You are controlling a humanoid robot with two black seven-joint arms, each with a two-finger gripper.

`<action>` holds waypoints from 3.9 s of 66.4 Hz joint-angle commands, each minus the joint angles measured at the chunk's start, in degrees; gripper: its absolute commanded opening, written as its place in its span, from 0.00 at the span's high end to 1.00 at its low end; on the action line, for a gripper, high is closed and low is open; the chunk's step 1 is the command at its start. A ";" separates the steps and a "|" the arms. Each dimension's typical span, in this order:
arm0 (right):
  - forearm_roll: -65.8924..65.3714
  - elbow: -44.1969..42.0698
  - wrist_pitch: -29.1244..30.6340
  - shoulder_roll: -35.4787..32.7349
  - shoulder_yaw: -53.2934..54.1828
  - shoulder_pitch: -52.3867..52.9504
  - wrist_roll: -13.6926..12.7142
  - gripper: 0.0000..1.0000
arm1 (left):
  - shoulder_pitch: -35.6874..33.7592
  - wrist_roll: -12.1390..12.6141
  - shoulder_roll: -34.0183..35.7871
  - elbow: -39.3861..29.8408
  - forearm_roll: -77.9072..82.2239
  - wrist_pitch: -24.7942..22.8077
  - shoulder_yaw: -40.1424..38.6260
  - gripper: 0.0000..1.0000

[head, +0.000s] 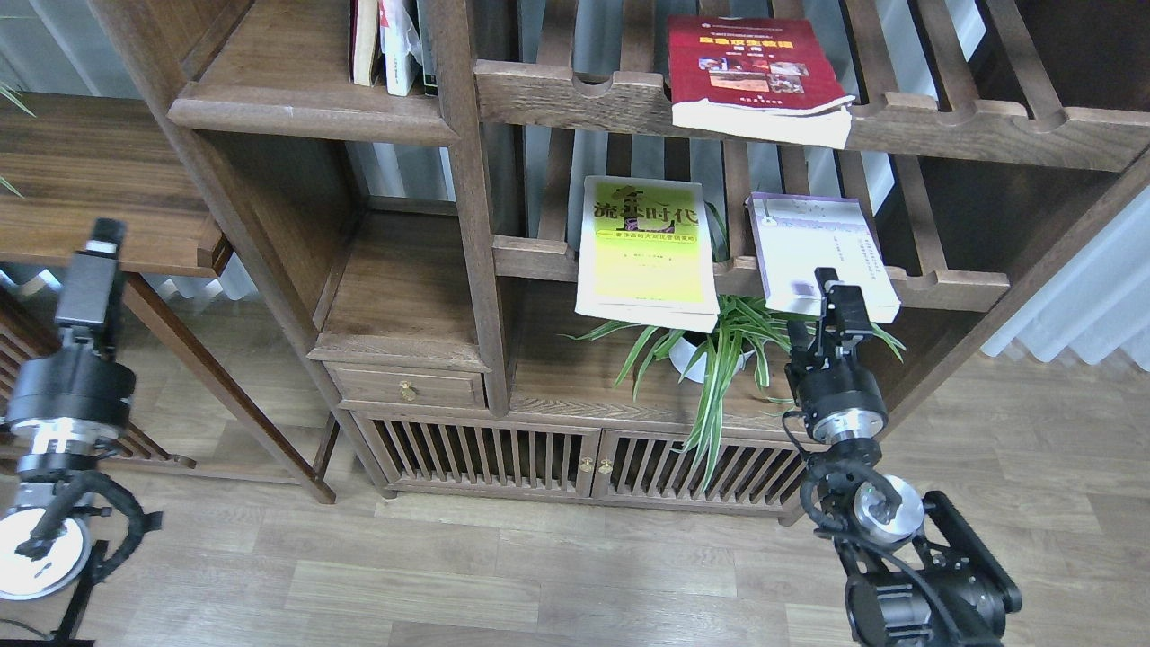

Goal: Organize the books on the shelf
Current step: 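Grasp the white book with the right gripper and pull it off the shelf, then lower the white book toward the left gripper with the right gripper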

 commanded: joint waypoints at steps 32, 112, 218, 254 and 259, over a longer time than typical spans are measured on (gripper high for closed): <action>0.27 -2.35 -2.82 0.00 2.94 2.54 0.08 0.46 | -0.05 0.00 0.73 0.01 -0.06 0.01 -1.26 0.00; 9.41 0.72 17.44 0.00 4.79 -10.03 9.22 0.96 | -0.05 -0.09 1.35 0.18 -0.59 0.01 -4.86 0.00; 10.29 1.60 17.44 0.00 -26.67 -23.92 8.08 0.95 | 3.81 0.35 7.24 16.00 0.03 -9.80 16.14 0.00; 8.97 -8.76 17.44 0.00 -41.53 -8.98 -4.13 0.97 | 4.43 25.40 12.69 17.15 -3.40 -9.80 19.48 0.00; 8.62 -9.91 17.44 0.00 -43.19 -8.54 -4.84 0.97 | 4.43 25.40 12.77 17.15 -3.32 -9.80 19.66 0.00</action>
